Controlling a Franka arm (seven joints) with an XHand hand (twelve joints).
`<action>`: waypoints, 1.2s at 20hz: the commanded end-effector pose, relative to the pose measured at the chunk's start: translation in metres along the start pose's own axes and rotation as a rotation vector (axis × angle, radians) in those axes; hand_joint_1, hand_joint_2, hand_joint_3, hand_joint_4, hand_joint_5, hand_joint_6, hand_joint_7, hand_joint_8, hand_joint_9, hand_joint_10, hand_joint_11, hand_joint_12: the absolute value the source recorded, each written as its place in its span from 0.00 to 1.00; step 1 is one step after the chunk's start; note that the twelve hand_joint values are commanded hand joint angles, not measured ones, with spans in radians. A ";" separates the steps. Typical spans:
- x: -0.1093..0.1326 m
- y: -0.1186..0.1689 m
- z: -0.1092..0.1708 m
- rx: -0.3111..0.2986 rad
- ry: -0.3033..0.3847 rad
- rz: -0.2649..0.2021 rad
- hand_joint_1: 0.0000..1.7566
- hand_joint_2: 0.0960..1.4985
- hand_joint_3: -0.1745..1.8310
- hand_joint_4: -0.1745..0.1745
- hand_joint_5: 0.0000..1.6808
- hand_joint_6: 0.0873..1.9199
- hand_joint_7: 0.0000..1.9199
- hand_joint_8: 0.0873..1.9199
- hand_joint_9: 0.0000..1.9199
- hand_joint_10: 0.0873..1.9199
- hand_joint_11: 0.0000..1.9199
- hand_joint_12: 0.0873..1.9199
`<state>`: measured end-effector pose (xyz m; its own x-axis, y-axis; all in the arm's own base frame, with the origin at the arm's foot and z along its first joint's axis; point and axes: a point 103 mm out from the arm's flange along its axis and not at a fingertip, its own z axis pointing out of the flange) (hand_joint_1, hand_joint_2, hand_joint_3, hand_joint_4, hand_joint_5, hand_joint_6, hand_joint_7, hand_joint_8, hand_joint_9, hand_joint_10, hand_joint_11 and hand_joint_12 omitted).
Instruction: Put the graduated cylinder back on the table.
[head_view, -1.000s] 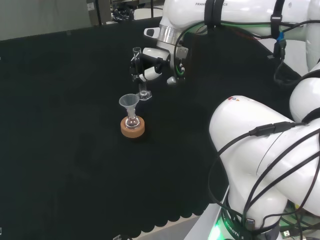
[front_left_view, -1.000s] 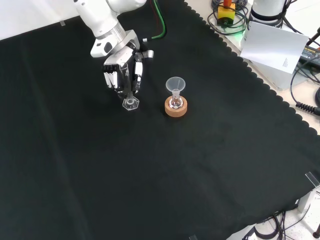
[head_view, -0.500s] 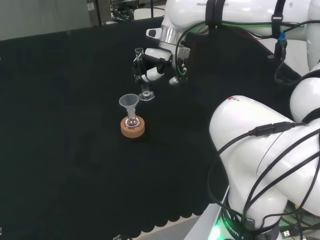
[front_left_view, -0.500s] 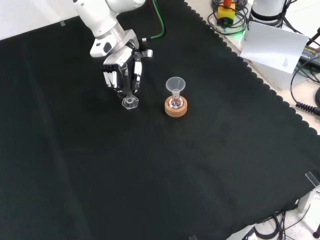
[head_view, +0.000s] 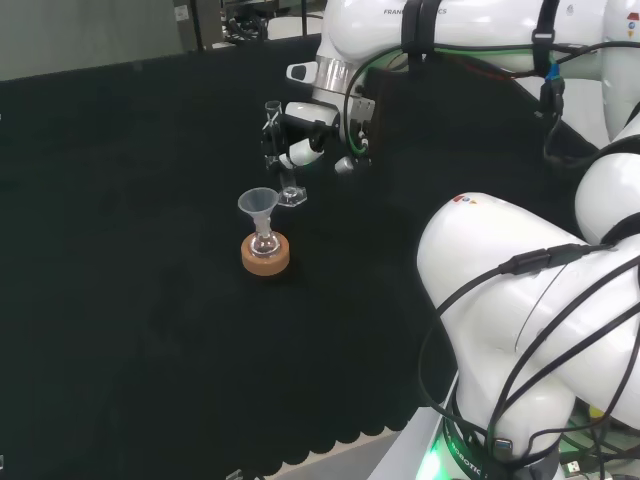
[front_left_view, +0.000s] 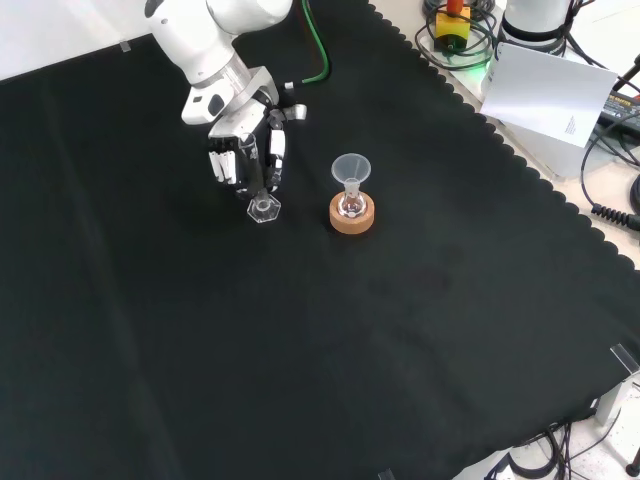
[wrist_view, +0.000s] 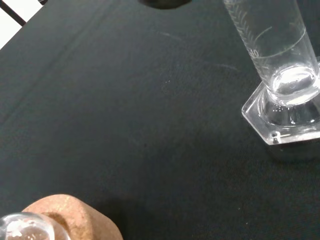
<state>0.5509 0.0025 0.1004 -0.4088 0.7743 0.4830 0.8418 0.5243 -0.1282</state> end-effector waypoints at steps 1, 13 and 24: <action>0.001 0.001 0.005 0.017 0.028 -0.009 0.64 0.75 0.08 0.22 0.50 0.52 0.51 0.35 0.69 0.00 0.45 0.54; -0.005 -0.009 0.000 -0.009 0.057 -0.013 0.55 0.67 0.00 0.32 0.36 0.33 0.39 0.30 0.57 0.00 0.30 0.63; -0.009 -0.016 -0.014 -0.021 0.074 -0.001 0.47 0.61 0.00 0.27 0.23 0.24 0.18 0.33 0.42 0.00 0.16 0.69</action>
<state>0.5445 -0.0160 0.1023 -0.3763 0.7505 0.5433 0.8518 0.5109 -0.1157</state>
